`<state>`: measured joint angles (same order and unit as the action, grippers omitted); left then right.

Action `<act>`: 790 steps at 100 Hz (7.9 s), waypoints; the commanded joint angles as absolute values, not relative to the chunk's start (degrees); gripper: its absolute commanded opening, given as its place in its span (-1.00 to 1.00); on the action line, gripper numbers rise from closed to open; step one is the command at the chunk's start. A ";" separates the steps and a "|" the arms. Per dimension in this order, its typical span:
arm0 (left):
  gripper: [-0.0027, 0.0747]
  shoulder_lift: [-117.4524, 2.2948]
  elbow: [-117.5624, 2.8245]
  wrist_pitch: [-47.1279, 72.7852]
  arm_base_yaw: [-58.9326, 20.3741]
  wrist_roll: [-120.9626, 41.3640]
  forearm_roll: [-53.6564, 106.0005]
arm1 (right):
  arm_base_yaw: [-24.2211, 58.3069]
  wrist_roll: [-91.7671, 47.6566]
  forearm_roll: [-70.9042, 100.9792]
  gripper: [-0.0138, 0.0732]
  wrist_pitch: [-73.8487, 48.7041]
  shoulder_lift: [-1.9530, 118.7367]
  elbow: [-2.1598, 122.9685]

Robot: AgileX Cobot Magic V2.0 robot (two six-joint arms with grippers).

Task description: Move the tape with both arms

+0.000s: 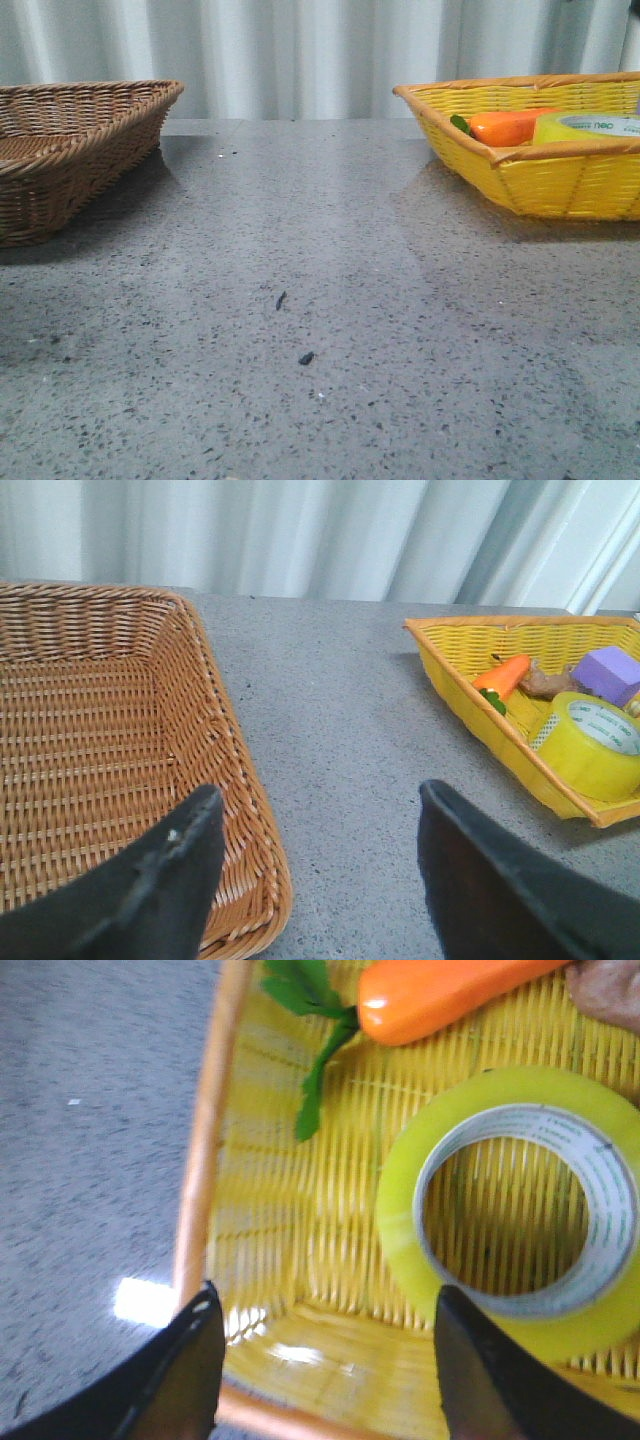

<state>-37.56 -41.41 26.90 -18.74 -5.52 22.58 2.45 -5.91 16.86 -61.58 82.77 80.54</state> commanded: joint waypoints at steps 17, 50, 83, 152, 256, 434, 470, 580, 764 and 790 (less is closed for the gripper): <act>0.06 -37.90 -43.41 23.56 -19.34 -5.60 23.47 | 2.45 -5.46 15.62 0.18 -57.08 91.78 84.30; 0.06 -37.90 -43.27 23.56 -19.34 -5.60 23.47 | 2.45 -5.05 15.62 -0.70 -55.68 96.45 84.81; 0.06 -37.90 -43.27 22.94 -19.34 -5.60 23.47 | 5.93 -5.05 17.36 -0.78 -55.66 90.02 99.11; 0.06 -37.90 -41.76 20.79 -19.34 -5.60 23.47 | 25.72 -5.05 17.95 -0.78 -60.91 108.14 117.99; 0.01 -47.65 -47.16 18.41 -20.96 -9.46 23.50 | 25.72 -8.84 18.58 -0.78 -69.99 75.34 111.49; -0.98 -108.86 -101.04 47.51 -26.69 -13.62 21.93 | 25.72 -10.84 11.54 -0.78 -41.35 31.86 60.70; -0.98 -100.47 -117.17 47.34 -22.93 -13.62 18.84 | 25.72 -10.84 11.54 -0.78 -38.07 31.86 60.70; 0.34 -90.63 -93.69 49.13 3.20 -12.86 22.44 | 25.72 -10.84 11.54 -0.78 -30.71 34.91 60.09; -0.69 -21.30 -22.14 13.01 -13.80 -25.68 35.05 | 25.72 -10.84 -2.40 -0.78 -17.99 12.48 38.04; -0.69 -5.03 -4.84 -0.50 -13.35 -1.72 5.87 | 25.72 -10.84 -2.40 -0.78 -17.99 12.48 38.04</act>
<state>-8.90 -7.62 6.39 -13.42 -13.97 16.54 25.70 -10.49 -1.59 -22.39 11.81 36.62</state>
